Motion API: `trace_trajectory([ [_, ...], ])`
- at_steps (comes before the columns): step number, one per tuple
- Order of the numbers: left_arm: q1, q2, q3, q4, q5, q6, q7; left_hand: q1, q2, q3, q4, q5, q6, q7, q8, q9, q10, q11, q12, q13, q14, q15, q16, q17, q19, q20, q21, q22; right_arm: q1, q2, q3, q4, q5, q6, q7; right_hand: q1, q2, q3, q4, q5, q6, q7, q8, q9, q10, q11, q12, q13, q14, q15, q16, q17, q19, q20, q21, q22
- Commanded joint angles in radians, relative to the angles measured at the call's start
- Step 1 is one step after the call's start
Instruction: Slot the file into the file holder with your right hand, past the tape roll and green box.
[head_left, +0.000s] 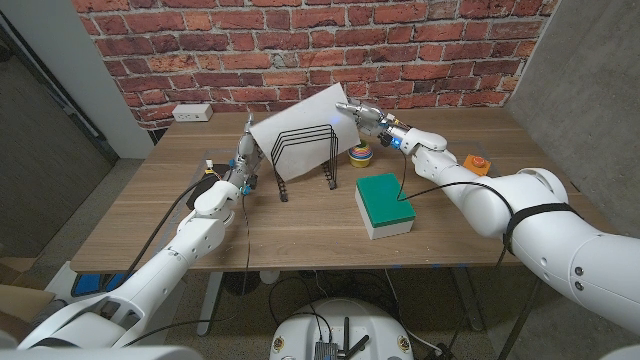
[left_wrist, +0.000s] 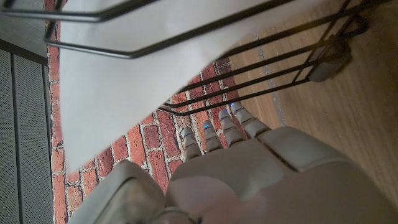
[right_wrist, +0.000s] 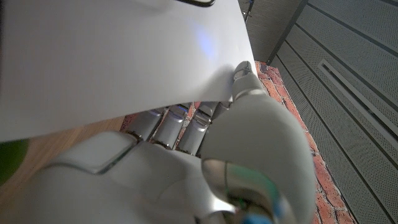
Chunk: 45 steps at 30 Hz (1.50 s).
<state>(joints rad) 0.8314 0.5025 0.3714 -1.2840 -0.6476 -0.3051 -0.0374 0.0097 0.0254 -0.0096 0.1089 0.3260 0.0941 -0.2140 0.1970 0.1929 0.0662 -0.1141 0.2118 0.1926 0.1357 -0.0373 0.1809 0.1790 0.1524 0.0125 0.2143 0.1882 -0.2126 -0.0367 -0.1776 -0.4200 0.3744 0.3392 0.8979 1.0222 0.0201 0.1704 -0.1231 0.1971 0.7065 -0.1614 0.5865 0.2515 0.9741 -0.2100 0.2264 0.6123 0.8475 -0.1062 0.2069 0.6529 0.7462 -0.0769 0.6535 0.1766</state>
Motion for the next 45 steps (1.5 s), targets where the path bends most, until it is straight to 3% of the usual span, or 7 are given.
trace_trajectory([
  [1, 0.0, 0.0, 0.0, -0.001, 0.0, 0.001, 0.0, -0.002, 0.005, 0.007, 0.004, 0.009, 0.003, -0.005, 0.002, 0.004, 0.0, -0.01, 0.002, 0.005, 0.007, -0.003, 0.006, 0.002, 0.004, 0.001, 0.001, 0.004, 0.007, 0.0, -0.002, 0.0, -0.001, -0.002, 0.011, -0.034, -0.009, -0.014, 0.009, 0.011, -0.013, 0.001, -0.011, -0.003, -0.021, 0.002, -0.013, -0.007, -0.017, -0.11, -0.006, -0.005, -0.013, -0.109, -0.008, 0.002],
  [7, 0.0, 0.0, 0.0, 0.0, 0.0, 0.001, 0.0, -0.002, 0.005, 0.007, 0.004, 0.009, 0.003, -0.005, 0.002, 0.004, 0.001, -0.008, 0.002, 0.005, 0.008, -0.002, 0.006, 0.002, 0.004, 0.001, 0.001, 0.004, 0.004, -0.003, 0.0, 0.0, -0.001, 0.003, 0.021, -0.083, -0.044, -0.045, 0.02, 0.026, -0.072, 0.008, -0.058, -0.023, -0.108, 0.002, -0.043, -0.033, -0.093, -0.105, -0.018, -0.022, -0.043, -0.09, -0.033, 0.001],
  [13, 0.0, 0.0, 0.0, 0.0, 0.0, 0.001, 0.0, -0.002, 0.005, 0.007, 0.004, 0.009, 0.003, -0.005, 0.002, 0.004, 0.0, -0.008, 0.002, 0.005, 0.007, -0.004, 0.006, 0.002, 0.004, 0.001, 0.001, 0.004, -0.001, 0.0, 0.013, 0.0, 0.005, 0.001, 0.029, -0.111, -0.053, -0.066, 0.026, 0.042, -0.121, 0.015, -0.103, -0.036, -0.197, 0.004, -0.05, -0.055, -0.175, -0.099, -0.018, -0.038, -0.077, -0.076, -0.061, 0.0],
  [16, 0.0, 0.0, 0.0, 0.0, 0.0, 0.0, 0.0, -0.002, 0.005, 0.007, 0.004, 0.009, 0.003, -0.005, 0.002, 0.004, -0.001, -0.008, 0.002, 0.005, 0.007, -0.004, 0.006, 0.002, 0.004, 0.001, 0.001, 0.004, -0.003, -0.001, 0.017, 0.0, 0.003, 0.004, 0.035, -0.135, -0.066, -0.09, 0.029, 0.057, -0.178, 0.019, -0.153, -0.044, -0.291, 0.028, -0.051, -0.077, -0.262, -0.094, -0.017, -0.048, -0.106, -0.063, -0.089, -0.001],
  [26, 0.0, 0.0, 0.0, 0.0, 0.0, 0.0, 0.0, -0.002, 0.005, 0.007, 0.004, 0.009, 0.003, -0.005, 0.002, 0.004, 0.0, -0.008, 0.002, 0.005, 0.007, -0.003, 0.006, 0.002, 0.004, 0.001, 0.001, 0.004, -0.01, 0.003, 0.043, 0.0, -0.003, 0.01, 0.052, -0.158, -0.086, -0.129, 0.028, 0.088, -0.296, 0.03, -0.258, -0.054, -0.495, 0.077, -0.055, -0.134, -0.445, -0.015, -0.023, -0.078, -0.204, -0.012, -0.169, -0.004],
  [41, 0.0, 0.0, 0.0, 0.0, 0.0, 0.001, 0.0, -0.002, 0.005, 0.008, 0.004, 0.009, 0.003, -0.005, 0.002, 0.004, -0.001, -0.008, 0.002, 0.005, 0.007, -0.003, 0.006, 0.002, 0.005, 0.002, 0.001, 0.004, -0.017, -0.004, 0.084, 0.0, -0.018, 0.03, 0.095, -0.171, -0.093, -0.157, 0.03, 0.115, -0.392, 0.035, -0.348, -0.058, -0.639, 0.099, -0.051, -0.198, -0.598, 0.034, -0.027, -0.138, -0.333, 0.031, -0.274, -0.007],
  [45, 0.0, 0.0, 0.0, 0.0, 0.0, 0.001, 0.0, -0.002, 0.005, 0.008, 0.004, 0.009, 0.003, -0.005, 0.002, 0.004, -0.001, -0.007, 0.002, 0.005, 0.007, -0.003, 0.006, 0.002, 0.004, 0.002, 0.001, 0.004, -0.019, -0.016, 0.091, 0.0, -0.013, 0.055, 0.128, -0.171, -0.095, -0.161, 0.029, 0.119, -0.403, 0.034, -0.358, -0.059, -0.654, 0.104, -0.05, -0.207, -0.613, 0.036, -0.026, -0.147, -0.345, 0.035, -0.287, -0.007],
])
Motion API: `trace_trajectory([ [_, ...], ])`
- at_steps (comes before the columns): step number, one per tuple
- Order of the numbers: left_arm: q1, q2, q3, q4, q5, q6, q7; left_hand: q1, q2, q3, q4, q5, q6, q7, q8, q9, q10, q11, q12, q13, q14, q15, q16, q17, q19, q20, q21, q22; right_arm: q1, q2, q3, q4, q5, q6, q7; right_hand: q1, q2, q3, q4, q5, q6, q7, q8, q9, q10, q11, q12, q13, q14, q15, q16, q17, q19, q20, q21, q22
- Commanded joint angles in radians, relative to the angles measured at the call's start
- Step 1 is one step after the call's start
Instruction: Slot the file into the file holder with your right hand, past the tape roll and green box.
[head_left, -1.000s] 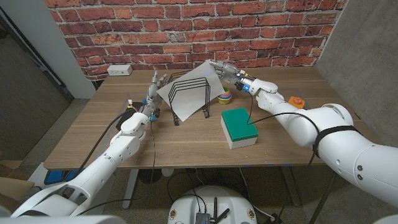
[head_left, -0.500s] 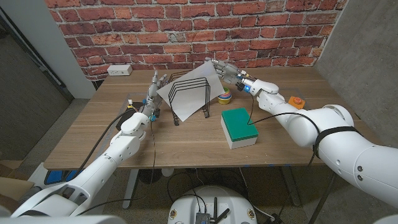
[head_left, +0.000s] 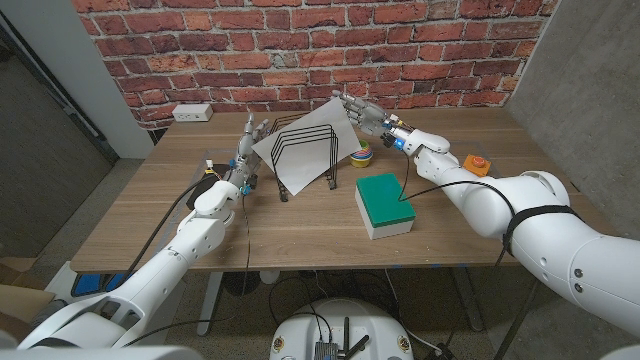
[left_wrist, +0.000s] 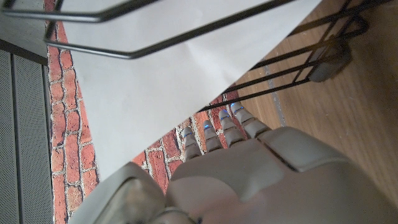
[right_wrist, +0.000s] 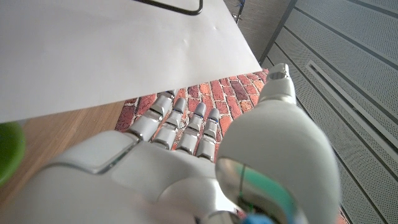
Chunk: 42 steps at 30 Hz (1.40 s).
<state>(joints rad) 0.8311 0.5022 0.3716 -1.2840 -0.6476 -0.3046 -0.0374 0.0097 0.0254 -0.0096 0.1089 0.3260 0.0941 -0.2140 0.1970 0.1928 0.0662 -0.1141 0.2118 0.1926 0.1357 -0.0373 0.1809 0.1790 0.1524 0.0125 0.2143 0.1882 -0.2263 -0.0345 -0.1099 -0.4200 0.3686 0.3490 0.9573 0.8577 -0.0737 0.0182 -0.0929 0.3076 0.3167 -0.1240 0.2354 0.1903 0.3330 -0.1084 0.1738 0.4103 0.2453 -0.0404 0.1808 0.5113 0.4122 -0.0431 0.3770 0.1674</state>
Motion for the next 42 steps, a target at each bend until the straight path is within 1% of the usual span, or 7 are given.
trace_trajectory([
  [1, 0.0, 0.0, 0.0, 0.0, 0.0, 0.0, 0.0, -0.002, 0.005, 0.008, 0.004, 0.009, 0.003, -0.005, 0.002, 0.004, -0.001, -0.007, 0.002, 0.005, 0.007, -0.004, 0.006, 0.002, 0.005, 0.002, 0.001, 0.004, -0.005, -0.022, 0.023, 0.0, -0.008, 0.055, 0.076, -0.007, -0.002, -0.011, -0.001, 0.009, -0.019, -0.005, -0.011, 0.002, -0.017, 0.001, 0.003, -0.007, -0.013, -0.031, 0.001, -0.009, -0.012, 0.001, -0.013, 0.002],
  [6, 0.0, 0.0, 0.0, 0.0, 0.0, 0.0, 0.0, -0.002, 0.005, 0.008, 0.004, 0.009, 0.003, -0.005, 0.002, 0.004, 0.0, -0.009, 0.002, 0.005, 0.007, -0.004, 0.006, 0.002, 0.004, 0.002, 0.001, 0.004, -0.009, -0.04, 0.018, 0.0, -0.001, 0.102, 0.102, -0.002, -0.003, -0.012, -0.004, 0.014, -0.029, -0.003, -0.02, 0.001, -0.02, 0.001, 0.008, -0.017, -0.004, -0.035, 0.01, -0.02, 0.0, 0.002, -0.018, 0.002],
  [13, 0.0, 0.0, 0.0, 0.0, 0.0, 0.0, 0.0, -0.002, 0.005, 0.008, 0.004, 0.009, 0.002, -0.005, 0.002, 0.004, -0.001, -0.008, 0.002, 0.005, 0.007, -0.003, 0.006, 0.002, 0.005, 0.001, 0.001, 0.004, -0.016, -0.064, 0.002, -0.001, 0.022, 0.182, 0.144, 0.027, 0.002, -0.005, -0.018, 0.023, -0.03, 0.004, -0.026, 0.001, 0.003, -0.008, 0.02, -0.03, 0.029, -0.053, 0.023, -0.04, 0.014, 0.0, -0.027, 0.002],
  [19, 0.0, 0.0, 0.0, 0.0, 0.0, 0.0, 0.0, -0.002, 0.005, 0.008, 0.004, 0.009, 0.003, -0.005, 0.002, 0.004, -0.001, -0.009, 0.002, 0.005, 0.007, -0.004, 0.006, 0.002, 0.004, 0.001, 0.001, 0.004, 0.016, -0.084, -0.03, 0.075, 0.025, 0.268, 0.13, 0.054, 0.013, 0.006, -0.029, 0.027, -0.022, 0.005, -0.025, 0.001, 0.026, -0.016, 0.028, -0.04, 0.053, -0.062, 0.031, -0.054, 0.027, -0.011, -0.034, 0.002],
  [28, 0.0, 0.0, 0.0, 0.0, 0.0, 0.0, 0.0, -0.002, 0.005, 0.008, 0.004, 0.009, 0.003, -0.005, 0.002, 0.004, -0.001, -0.008, 0.002, 0.005, 0.008, -0.003, 0.006, 0.002, 0.005, 0.001, 0.001, 0.004, 0.019, -0.116, -0.097, 0.074, 0.038, 0.349, 0.131, 0.073, 0.018, 0.012, -0.037, 0.024, 0.021, 0.008, -0.012, 0.003, 0.07, -0.017, 0.039, -0.055, 0.098, -0.091, 0.046, -0.073, 0.059, -0.029, -0.04, 0.003],
  [34, -0.001, 0.0, 0.0, 0.001, 0.0, 0.0, 0.0, -0.002, 0.005, 0.008, 0.004, 0.009, 0.004, -0.005, 0.002, 0.004, -0.001, -0.008, 0.002, 0.005, 0.007, -0.003, 0.006, 0.002, 0.005, 0.001, 0.001, 0.004, 0.022, -0.136, -0.15, 0.073, 0.041, 0.402, 0.111, 0.083, 0.02, 0.014, -0.04, 0.022, 0.048, 0.014, -0.005, 0.005, 0.096, -0.026, 0.043, -0.065, 0.134, -0.113, 0.058, -0.084, 0.085, -0.045, -0.042, 0.003],
  [42, -0.001, 0.0, 0.0, 0.001, 0.0, 0.0, 0.0, -0.002, 0.005, 0.008, 0.004, 0.009, 0.003, -0.005, 0.002, 0.004, 0.0, -0.006, 0.002, 0.005, 0.007, -0.004, 0.006, 0.002, 0.004, 0.001, 0.001, 0.004, 0.028, -0.159, -0.222, 0.07, 0.039, 0.448, 0.064, 0.084, 0.02, 0.013, -0.039, 0.023, 0.069, 0.021, 0.0, 0.006, 0.125, -0.025, 0.048, -0.073, 0.159, -0.125, 0.067, -0.092, 0.108, -0.061, -0.044, 0.004],
])
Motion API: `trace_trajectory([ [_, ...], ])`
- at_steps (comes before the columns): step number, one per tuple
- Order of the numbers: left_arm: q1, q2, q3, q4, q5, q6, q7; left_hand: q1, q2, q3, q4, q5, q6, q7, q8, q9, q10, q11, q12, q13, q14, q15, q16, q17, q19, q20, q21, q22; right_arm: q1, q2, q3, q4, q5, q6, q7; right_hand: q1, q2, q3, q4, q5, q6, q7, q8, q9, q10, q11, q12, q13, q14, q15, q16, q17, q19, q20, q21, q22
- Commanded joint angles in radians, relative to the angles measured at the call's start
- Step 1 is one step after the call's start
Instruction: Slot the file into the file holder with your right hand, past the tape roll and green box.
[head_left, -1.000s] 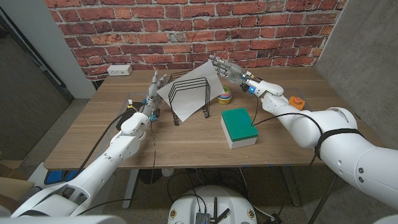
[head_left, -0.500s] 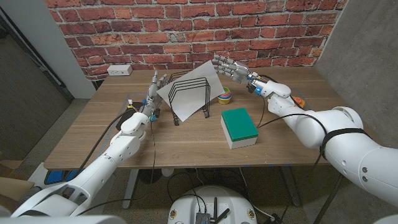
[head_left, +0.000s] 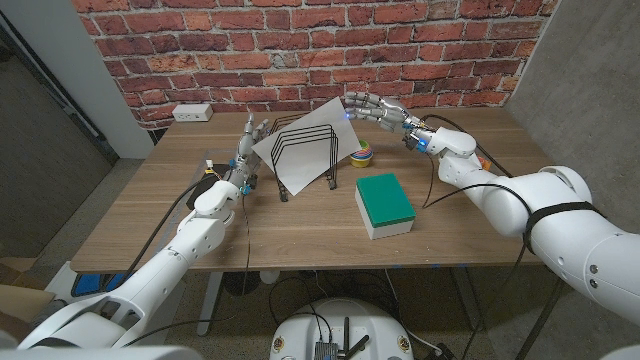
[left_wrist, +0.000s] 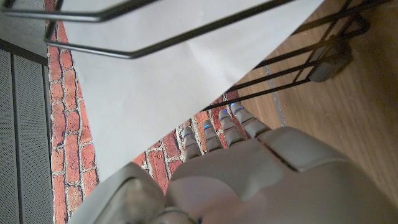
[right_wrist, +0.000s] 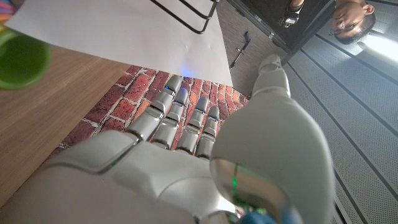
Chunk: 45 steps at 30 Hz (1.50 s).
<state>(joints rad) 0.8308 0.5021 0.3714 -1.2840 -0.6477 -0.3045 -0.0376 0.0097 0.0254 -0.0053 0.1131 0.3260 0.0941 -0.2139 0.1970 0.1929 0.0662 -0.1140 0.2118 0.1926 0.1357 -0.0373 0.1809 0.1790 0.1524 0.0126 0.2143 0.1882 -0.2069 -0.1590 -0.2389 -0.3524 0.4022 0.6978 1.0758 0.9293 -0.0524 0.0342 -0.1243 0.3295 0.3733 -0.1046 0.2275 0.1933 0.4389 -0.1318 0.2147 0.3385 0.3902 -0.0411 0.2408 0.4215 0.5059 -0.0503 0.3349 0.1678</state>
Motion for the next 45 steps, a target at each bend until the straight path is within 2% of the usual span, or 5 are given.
trace_trajectory([
  [1, 0.0, 0.0, 0.0, 0.0, 0.0, 0.0, 0.0, -0.002, 0.005, 0.004, -0.001, 0.009, 0.003, -0.005, 0.002, 0.004, 0.0, -0.013, 0.002, 0.005, 0.006, -0.003, 0.005, 0.002, 0.005, 0.001, 0.002, 0.004, 0.009, -0.037, -0.1, 0.003, 0.007, 0.103, -0.059, 0.013, -0.002, -0.003, -0.008, 0.001, 0.017, 0.001, 0.01, 0.003, 0.021, -0.003, 0.007, -0.002, 0.016, -0.127, 0.008, -0.003, 0.016, -0.055, -0.002, 0.003],
  [11, 0.0, 0.0, 0.0, 0.001, 0.0, 0.0, 0.0, -0.002, 0.005, 0.004, -0.001, 0.009, 0.003, -0.005, 0.002, 0.004, -0.001, -0.008, 0.002, 0.005, 0.007, -0.004, 0.006, 0.002, 0.004, 0.001, 0.001, 0.004, 0.019, -0.063, -0.171, -0.002, 0.017, 0.141, -0.089, 0.009, 0.002, -0.006, -0.003, 0.002, 0.041, 0.013, 0.014, 0.003, 0.046, 0.002, 0.009, -0.012, 0.048, -0.138, 0.02, -0.01, 0.044, -0.064, -0.003, 0.004],
  [23, 0.0, 0.0, 0.0, 0.001, 0.0, 0.0, 0.0, -0.002, 0.005, 0.004, -0.001, 0.009, 0.003, -0.005, 0.002, 0.004, -0.001, -0.008, 0.002, 0.005, 0.007, -0.004, 0.006, 0.002, 0.004, 0.001, 0.001, 0.004, 0.036, -0.082, -0.244, -0.004, 0.005, 0.145, -0.17, 0.006, 0.01, -0.005, 0.001, 0.001, 0.046, 0.018, 0.012, 0.003, 0.053, 0.007, 0.006, -0.019, 0.047, -0.133, 0.02, -0.013, 0.052, -0.069, -0.007, 0.005],
  [35, -0.001, 0.0, 0.0, 0.001, 0.0, 0.0, 0.0, -0.002, 0.005, 0.004, -0.001, 0.009, 0.003, -0.005, 0.002, 0.004, -0.001, -0.009, 0.002, 0.005, 0.008, -0.002, 0.006, 0.002, 0.005, 0.0, 0.001, 0.004, 0.058, -0.1, -0.307, -0.007, -0.022, 0.16, -0.219, 0.011, 0.006, -0.007, -0.002, 0.0, 0.034, 0.014, 0.001, 0.002, 0.051, -0.004, -0.002, -0.03, 0.01, -0.118, 0.002, -0.025, 0.025, -0.064, -0.031, 0.005],
  [45, -0.001, 0.0, 0.0, 0.001, 0.0, 0.0, 0.0, -0.002, 0.005, 0.004, -0.001, 0.009, 0.003, -0.005, 0.002, 0.004, -0.001, -0.008, 0.002, 0.005, 0.008, -0.005, 0.006, 0.002, 0.005, 0.001, 0.001, 0.004, 0.061, -0.116, -0.353, -0.021, -0.047, 0.233, -0.253, 0.024, -0.002, -0.01, -0.008, 0.0, 0.039, 0.002, -0.004, 0.001, 0.084, -0.024, -0.001, -0.049, 0.06, -0.15, 0.009, -0.053, -0.014, -0.041, -0.063, 0.005],
])
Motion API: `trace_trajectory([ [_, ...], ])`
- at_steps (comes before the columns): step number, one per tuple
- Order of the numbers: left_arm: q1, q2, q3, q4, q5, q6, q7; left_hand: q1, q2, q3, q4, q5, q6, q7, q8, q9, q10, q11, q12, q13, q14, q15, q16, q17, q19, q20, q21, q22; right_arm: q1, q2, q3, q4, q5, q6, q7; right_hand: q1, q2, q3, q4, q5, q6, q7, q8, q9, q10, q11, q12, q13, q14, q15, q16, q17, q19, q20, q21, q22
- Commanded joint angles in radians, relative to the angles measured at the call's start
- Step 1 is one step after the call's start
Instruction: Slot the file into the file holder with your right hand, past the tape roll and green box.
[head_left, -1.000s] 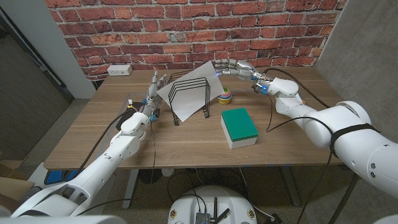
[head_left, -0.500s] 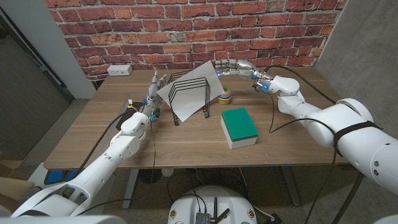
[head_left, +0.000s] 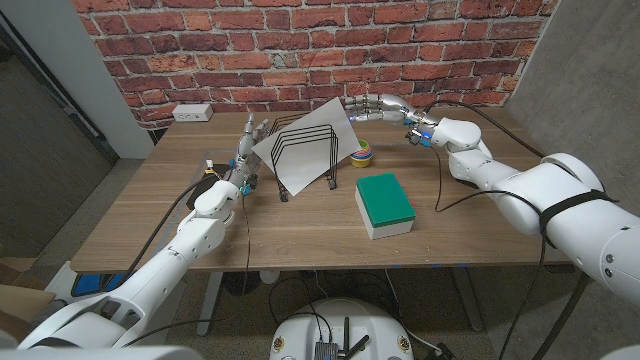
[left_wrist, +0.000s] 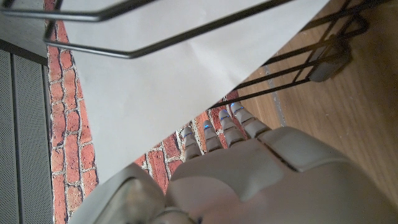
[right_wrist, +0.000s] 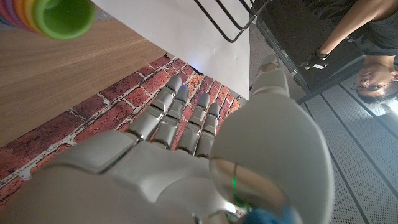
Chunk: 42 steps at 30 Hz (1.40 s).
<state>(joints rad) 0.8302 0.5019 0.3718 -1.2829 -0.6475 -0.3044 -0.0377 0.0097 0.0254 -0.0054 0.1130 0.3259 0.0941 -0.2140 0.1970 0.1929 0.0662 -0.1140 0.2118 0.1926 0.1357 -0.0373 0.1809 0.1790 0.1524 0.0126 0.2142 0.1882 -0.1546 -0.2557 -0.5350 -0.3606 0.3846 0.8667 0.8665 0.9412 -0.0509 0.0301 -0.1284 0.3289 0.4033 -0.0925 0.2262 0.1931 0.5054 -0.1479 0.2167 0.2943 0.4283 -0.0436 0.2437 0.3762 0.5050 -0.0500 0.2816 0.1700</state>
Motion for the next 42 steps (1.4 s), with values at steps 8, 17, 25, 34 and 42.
trace_trajectory([
  [8, 0.0, 0.0, 0.0, 0.0, 0.0, 0.0, 0.0, -0.002, 0.005, 0.004, -0.001, 0.009, 0.002, -0.005, 0.002, 0.004, 0.0, -0.007, 0.002, 0.005, 0.008, -0.004, 0.006, 0.002, 0.005, 0.001, 0.001, 0.004, 0.017, -0.025, -0.087, -0.016, -0.044, 0.064, -0.07, 0.071, 0.029, 0.025, -0.023, -0.011, 0.022, 0.001, -0.003, 0.001, 0.028, -0.005, -0.009, -0.021, 0.053, -0.138, 0.008, -0.031, -0.012, -0.039, -0.024, 0.002],
  [17, 0.0, 0.0, 0.0, 0.0, 0.0, 0.0, 0.0, -0.002, 0.005, 0.004, -0.001, 0.009, 0.003, -0.005, 0.002, 0.004, 0.0, -0.007, 0.002, 0.005, 0.007, -0.002, 0.006, 0.002, 0.005, 0.001, 0.002, 0.004, 0.031, -0.036, -0.133, -0.025, -0.097, 0.068, -0.16, 0.104, 0.042, 0.043, -0.027, -0.061, 0.074, -0.009, 0.011, 0.002, 0.078, -0.013, -0.002, -0.041, 0.121, -0.158, 0.03, -0.051, 0.027, -0.057, -0.027, 0.002],
  [25, 0.0, 0.0, 0.0, 0.0, 0.0, 0.0, 0.0, -0.002, 0.005, 0.004, -0.001, 0.009, 0.003, -0.005, 0.002, 0.004, 0.0, -0.007, 0.002, 0.005, 0.006, -0.004, 0.005, 0.002, 0.004, 0.002, 0.001, 0.004, 0.035, -0.049, -0.167, -0.048, -0.135, 0.064, -0.226, 0.109, 0.044, 0.046, -0.022, -0.078, 0.098, -0.011, 0.015, 0.003, 0.119, -0.018, 0.004, -0.052, 0.175, -0.167, 0.053, -0.055, 0.057, -0.073, -0.027, 0.003],
  [34, 0.0, 0.0, 0.0, 0.0, 0.0, 0.0, 0.0, -0.002, 0.005, 0.004, -0.001, 0.009, 0.003, -0.005, 0.002, 0.004, 0.001, -0.009, 0.003, 0.005, 0.008, -0.005, 0.006, 0.002, 0.005, 0.001, 0.001, 0.004, 0.041, -0.058, -0.195, -0.077, -0.166, 0.047, -0.27, 0.114, 0.052, 0.051, -0.019, -0.084, 0.151, -0.014, 0.029, 0.002, 0.169, -0.03, 0.011, -0.063, 0.239, -0.177, 0.082, -0.054, 0.093, -0.091, -0.026, 0.004],
  [42, 0.0, 0.0, 0.0, 0.0, 0.0, 0.0, 0.0, -0.002, 0.005, 0.004, -0.001, 0.009, 0.002, -0.005, 0.002, 0.004, -0.001, -0.008, 0.002, 0.005, 0.007, -0.005, 0.006, 0.002, 0.004, 0.002, 0.001, 0.004, 0.052, -0.057, -0.214, -0.086, -0.189, 0.028, -0.299, 0.131, 0.074, 0.066, -0.021, -0.083, 0.208, -0.018, 0.045, 0.002, 0.216, -0.038, 0.017, -0.072, 0.294, -0.186, 0.096, -0.06, 0.117, -0.112, -0.025, 0.005],
])
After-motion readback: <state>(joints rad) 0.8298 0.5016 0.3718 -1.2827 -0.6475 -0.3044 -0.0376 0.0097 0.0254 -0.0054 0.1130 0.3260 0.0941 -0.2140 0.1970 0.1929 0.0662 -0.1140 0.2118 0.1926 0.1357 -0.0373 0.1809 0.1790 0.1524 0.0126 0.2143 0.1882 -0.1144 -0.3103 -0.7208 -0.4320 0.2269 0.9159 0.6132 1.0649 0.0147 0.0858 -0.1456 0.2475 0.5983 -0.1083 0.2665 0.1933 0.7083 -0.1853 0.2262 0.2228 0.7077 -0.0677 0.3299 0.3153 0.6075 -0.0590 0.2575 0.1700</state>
